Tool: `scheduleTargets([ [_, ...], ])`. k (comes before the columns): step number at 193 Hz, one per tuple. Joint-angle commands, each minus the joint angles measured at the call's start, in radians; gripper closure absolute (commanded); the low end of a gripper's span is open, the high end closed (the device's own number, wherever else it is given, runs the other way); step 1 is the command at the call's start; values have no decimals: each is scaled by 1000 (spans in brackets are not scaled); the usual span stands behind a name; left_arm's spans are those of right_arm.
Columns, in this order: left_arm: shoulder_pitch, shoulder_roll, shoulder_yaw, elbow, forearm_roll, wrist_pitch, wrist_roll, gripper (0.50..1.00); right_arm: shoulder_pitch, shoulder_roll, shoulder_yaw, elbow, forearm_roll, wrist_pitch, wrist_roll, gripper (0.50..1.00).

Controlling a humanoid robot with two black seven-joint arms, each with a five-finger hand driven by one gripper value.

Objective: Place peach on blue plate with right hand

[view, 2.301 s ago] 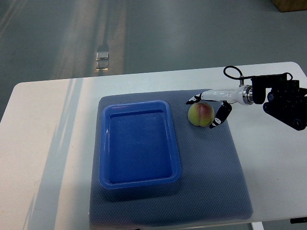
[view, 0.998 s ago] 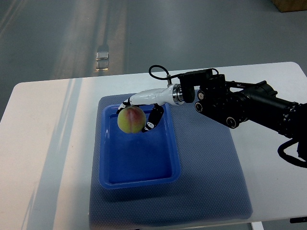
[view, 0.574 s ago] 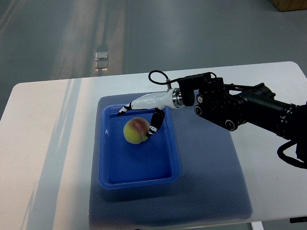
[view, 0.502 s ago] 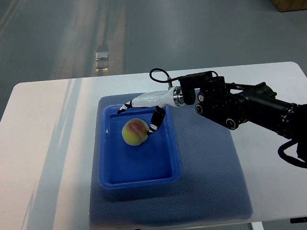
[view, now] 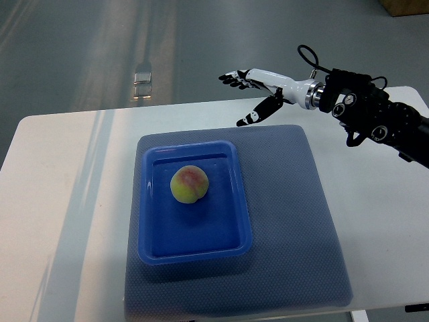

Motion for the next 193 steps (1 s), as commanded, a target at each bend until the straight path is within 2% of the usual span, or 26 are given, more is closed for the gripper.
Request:
scheduleTargets([
  [1, 0, 0, 1, -2, 0, 0, 0, 500, -32, 3, -1, -66, 226, -87, -44, 585],
  [19, 0, 0, -1, -2, 0, 0, 0, 500, -64, 6, -1, -110, 445, -172, -99, 585],
  [34, 0, 0, 1, -3, 0, 0, 0, 500, -89, 8, -1, -123, 597, -203, -130, 585],
  [103, 0, 0, -1, -8, 0, 0, 0, 500, -172, 11, -1, -123, 992, -211, -144, 579],
  [144, 0, 0, -1, -8, 0, 0, 0, 500, -178, 11, 12, -120, 1049, -199, -130, 570],
  [193, 0, 0, -2, -10, 0, 0, 0, 500, -208, 40, 211, -115, 1040, -196, -130, 568],
])
